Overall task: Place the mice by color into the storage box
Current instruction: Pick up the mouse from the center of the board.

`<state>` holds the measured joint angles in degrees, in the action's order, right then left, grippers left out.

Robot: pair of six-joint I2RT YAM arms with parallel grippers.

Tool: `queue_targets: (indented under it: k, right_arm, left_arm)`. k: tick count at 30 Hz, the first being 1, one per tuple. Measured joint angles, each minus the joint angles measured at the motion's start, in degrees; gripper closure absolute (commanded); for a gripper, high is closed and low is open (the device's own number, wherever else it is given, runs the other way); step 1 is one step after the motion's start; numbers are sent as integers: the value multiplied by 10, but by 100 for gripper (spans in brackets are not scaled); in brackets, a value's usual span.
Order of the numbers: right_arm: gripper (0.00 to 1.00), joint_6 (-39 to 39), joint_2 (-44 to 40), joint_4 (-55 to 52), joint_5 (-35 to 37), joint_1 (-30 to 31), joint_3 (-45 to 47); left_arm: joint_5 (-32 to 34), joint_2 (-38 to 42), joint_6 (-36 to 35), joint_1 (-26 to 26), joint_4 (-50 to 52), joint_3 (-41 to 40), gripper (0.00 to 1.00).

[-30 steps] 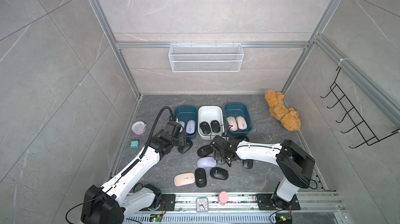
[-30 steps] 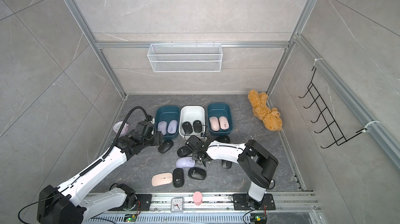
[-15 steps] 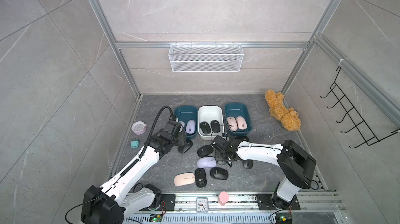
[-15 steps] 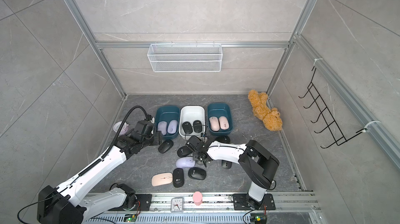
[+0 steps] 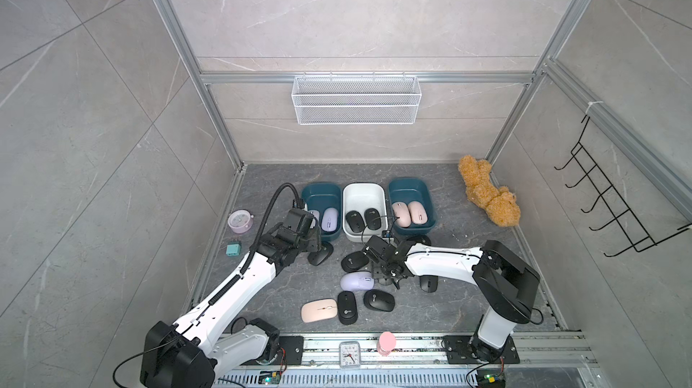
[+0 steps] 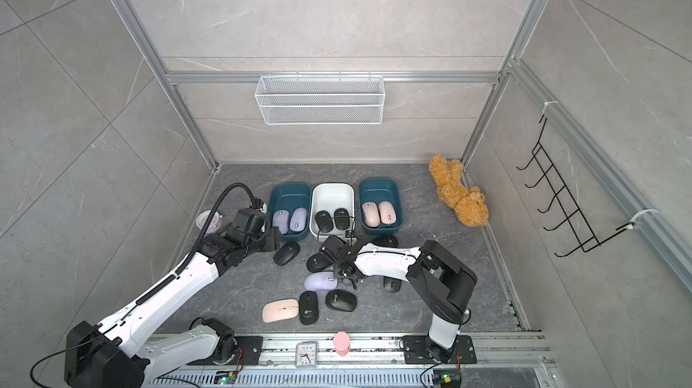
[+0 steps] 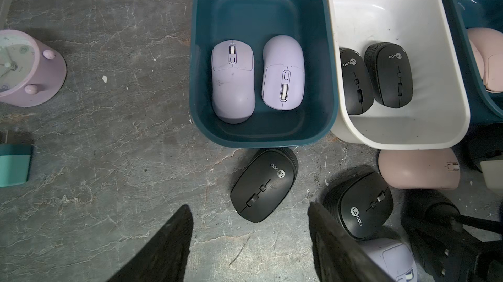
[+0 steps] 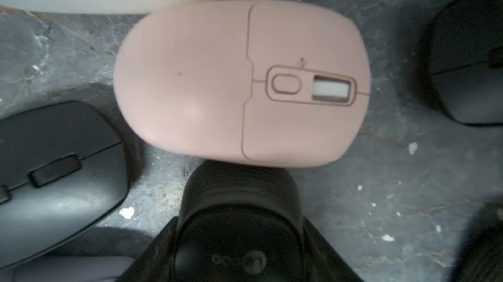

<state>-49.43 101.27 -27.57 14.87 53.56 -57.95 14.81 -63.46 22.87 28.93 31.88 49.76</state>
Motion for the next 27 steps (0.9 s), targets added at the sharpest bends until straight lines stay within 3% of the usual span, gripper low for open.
queue_targets:
  k: [3, 13, 27]
  right_arm:
    - [43, 3, 0, -2, 0, 0, -1]
    - [44, 25, -40, -45, -1, 0, -13]
    - [44, 117, -83, -101, 15, -12, -210]
  left_arm:
    - [-1, 0, 0, 0, 6, 4, 30]
    - [-5, -13, -21, 0, 51, 73, 30]
    - [-5, -48, -64, 0, 71, 121, 30]
